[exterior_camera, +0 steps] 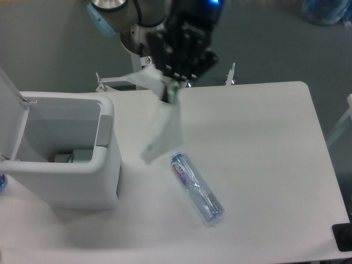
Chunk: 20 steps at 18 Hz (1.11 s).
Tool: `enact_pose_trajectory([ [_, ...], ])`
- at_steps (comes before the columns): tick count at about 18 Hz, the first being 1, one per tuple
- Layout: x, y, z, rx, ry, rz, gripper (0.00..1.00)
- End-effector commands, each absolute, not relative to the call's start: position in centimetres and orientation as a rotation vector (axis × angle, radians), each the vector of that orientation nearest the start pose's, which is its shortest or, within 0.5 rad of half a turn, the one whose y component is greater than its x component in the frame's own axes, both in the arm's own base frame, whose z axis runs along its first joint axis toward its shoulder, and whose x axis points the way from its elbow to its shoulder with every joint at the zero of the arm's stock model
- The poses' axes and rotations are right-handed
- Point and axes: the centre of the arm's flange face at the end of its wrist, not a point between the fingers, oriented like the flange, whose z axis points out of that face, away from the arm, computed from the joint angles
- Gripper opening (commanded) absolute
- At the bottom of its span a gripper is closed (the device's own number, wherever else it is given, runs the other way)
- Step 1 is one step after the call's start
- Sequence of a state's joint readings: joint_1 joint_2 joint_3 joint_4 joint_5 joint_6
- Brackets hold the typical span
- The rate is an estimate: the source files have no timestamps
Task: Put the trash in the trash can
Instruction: 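Lift the bag and carry it over the white trash bin, then lower the bag into the bin and open the gripper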
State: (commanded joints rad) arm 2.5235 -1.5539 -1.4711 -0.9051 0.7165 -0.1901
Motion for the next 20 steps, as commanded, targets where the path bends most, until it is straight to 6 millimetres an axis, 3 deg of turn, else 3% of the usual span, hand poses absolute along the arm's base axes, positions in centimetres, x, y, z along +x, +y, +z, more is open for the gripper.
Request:
enact_pose_trajectory([
  [8,-22.1,49.0,65.5,-2.002,-0.655,-0.660,0.03],
  [11,-19.9,50.1,64.4,-2.034,-0.622,-0.695,0.03],
  [16,-18.9,50.7,60.8,-2.087,-0.590,-0.719,0.03],
  [20,-19.2,51.2,58.9,-2.109,-0.597,-0.733,0.03],
])
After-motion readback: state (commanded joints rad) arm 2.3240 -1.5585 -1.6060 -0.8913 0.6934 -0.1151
